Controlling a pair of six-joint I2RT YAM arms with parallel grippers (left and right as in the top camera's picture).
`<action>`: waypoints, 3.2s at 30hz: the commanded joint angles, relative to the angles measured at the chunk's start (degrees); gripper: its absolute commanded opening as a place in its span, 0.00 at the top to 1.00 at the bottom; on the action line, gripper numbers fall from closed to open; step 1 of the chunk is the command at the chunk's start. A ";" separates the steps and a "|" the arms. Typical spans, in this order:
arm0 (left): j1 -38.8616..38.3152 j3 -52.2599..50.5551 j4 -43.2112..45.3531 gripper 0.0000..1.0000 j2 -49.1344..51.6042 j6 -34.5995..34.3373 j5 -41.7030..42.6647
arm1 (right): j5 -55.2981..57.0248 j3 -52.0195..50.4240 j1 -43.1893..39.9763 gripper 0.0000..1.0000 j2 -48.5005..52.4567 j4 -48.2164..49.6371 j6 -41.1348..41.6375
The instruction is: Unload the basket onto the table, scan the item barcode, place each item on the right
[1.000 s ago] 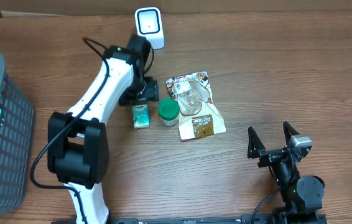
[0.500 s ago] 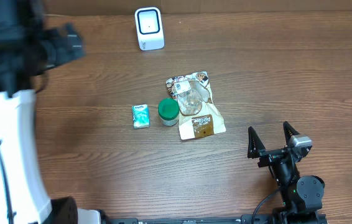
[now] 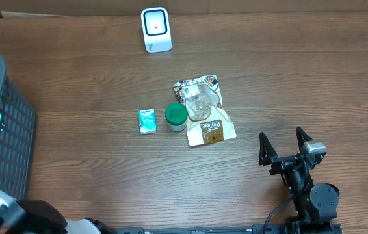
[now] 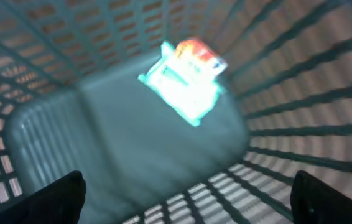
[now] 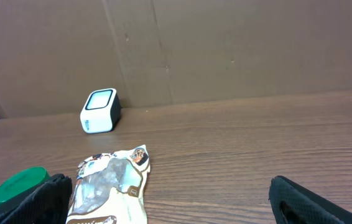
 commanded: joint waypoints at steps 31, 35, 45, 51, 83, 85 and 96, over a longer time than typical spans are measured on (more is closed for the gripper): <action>-0.11 -10.71 32.74 0.51 33.14 29.66 2.27 | 0.11 -0.61 0.11 0.00 -0.46 0.33 0.17; -0.22 -10.71 30.16 0.91 33.14 29.64 2.25 | 0.11 -0.61 0.11 0.00 -0.46 0.33 0.17; -0.35 -6.58 19.54 0.90 28.44 24.09 1.68 | 0.11 -0.61 0.11 0.00 -0.46 0.33 0.17; -0.52 -6.47 24.33 0.32 28.74 24.35 2.73 | 0.11 -0.61 0.11 0.00 -0.46 0.33 0.17; -0.59 -5.31 11.76 0.96 33.75 16.83 1.57 | 0.11 -0.61 0.11 0.00 -0.46 0.33 0.15; -0.59 -4.44 9.68 0.96 30.86 13.53 1.57 | 0.11 -0.61 0.11 0.00 -0.46 0.33 0.17; -0.61 -3.63 5.55 0.96 18.78 11.50 -1.25 | 0.11 -0.61 0.11 0.00 -0.46 0.33 0.17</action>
